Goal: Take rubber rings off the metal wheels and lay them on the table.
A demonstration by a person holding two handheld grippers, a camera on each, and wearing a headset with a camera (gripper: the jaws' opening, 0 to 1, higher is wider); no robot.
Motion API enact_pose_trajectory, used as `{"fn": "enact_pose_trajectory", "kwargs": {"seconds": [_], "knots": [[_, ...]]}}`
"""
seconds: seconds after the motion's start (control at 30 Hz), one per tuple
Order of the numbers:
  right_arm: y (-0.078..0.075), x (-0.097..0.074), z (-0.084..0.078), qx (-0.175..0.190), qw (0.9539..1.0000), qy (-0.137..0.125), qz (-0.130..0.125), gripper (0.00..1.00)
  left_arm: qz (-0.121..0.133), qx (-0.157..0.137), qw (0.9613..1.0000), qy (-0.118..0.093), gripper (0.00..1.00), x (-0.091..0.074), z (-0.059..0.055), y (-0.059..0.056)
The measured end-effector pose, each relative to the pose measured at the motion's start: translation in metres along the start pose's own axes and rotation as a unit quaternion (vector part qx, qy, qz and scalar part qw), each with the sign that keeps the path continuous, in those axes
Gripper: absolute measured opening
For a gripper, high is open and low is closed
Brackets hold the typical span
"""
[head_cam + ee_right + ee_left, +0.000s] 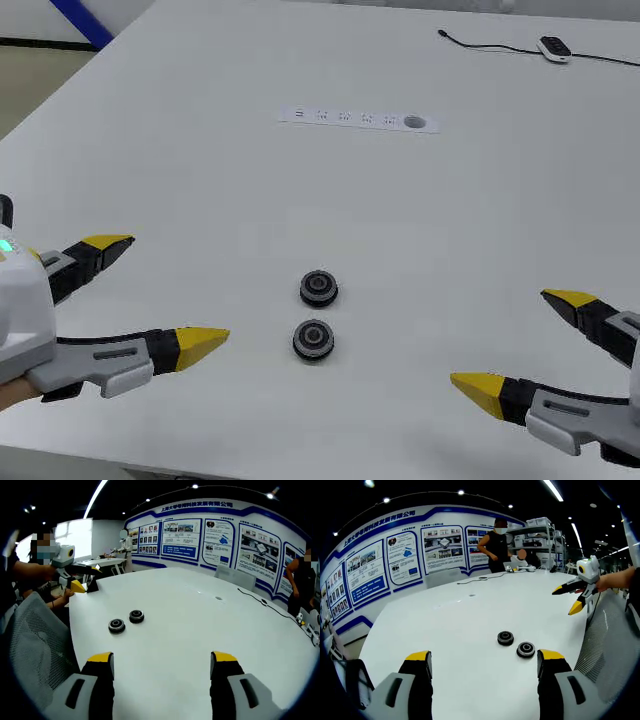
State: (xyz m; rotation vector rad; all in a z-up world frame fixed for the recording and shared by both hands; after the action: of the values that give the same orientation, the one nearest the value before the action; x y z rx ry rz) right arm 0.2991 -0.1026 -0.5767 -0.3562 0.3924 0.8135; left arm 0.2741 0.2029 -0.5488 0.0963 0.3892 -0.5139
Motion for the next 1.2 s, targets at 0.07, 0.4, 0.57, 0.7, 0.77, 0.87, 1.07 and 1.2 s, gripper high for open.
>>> {"fn": "enact_pose_trajectory", "kwargs": {"seconds": [0.07,0.4,0.57,0.7,0.77,0.87,1.07,1.2], "knots": [[0.000,-0.001,-0.001,-0.008,1.0000,0.001,-0.003,0.78,-0.006,0.002,1.0000,0.001,0.89,0.003,0.001,-0.002],[-0.010,-0.004,-0.006,0.022,0.9996,0.008,-0.018,0.70,-0.031,0.022,0.9992,0.012,0.86,0.017,0.008,-0.011],[-0.010,-0.005,-0.007,0.033,0.9993,0.004,-0.017,0.67,-0.053,0.028,0.9980,0.021,0.83,0.028,0.007,-0.018],[-0.009,-0.003,-0.013,0.038,0.9991,0.015,-0.011,0.66,-0.062,0.038,0.9968,0.034,0.81,0.037,0.003,-0.022],[-0.008,-0.003,-0.016,0.037,0.9990,0.022,-0.007,0.66,-0.068,0.035,0.9964,0.037,0.80,0.039,0.001,-0.024],[-0.007,-0.003,-0.018,0.042,0.9989,0.023,-0.003,0.64,-0.077,0.036,0.9955,0.043,0.79,0.045,-0.001,-0.028],[-0.006,-0.001,-0.020,0.047,0.9986,0.023,0.001,0.61,-0.096,0.045,0.9926,0.059,0.74,0.058,-0.006,-0.037],[-0.004,-0.001,-0.020,0.051,0.9984,0.022,0.005,0.59,-0.116,0.059,0.9896,0.061,0.69,0.069,-0.004,-0.045]]}}
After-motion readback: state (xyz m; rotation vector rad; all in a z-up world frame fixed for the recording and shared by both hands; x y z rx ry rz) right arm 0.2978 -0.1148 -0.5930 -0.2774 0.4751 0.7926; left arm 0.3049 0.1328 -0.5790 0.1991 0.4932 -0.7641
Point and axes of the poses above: the centre of the closed fingertips' face, and the gripper's own axes: x roughly forward along the fingers, y roughly to its left, z roughly out of its top, the point moved 3 cm from there along -x, roughly backward along the fingers, and after that the axes turned 5 degrees about -x, right-handed, at the moved point
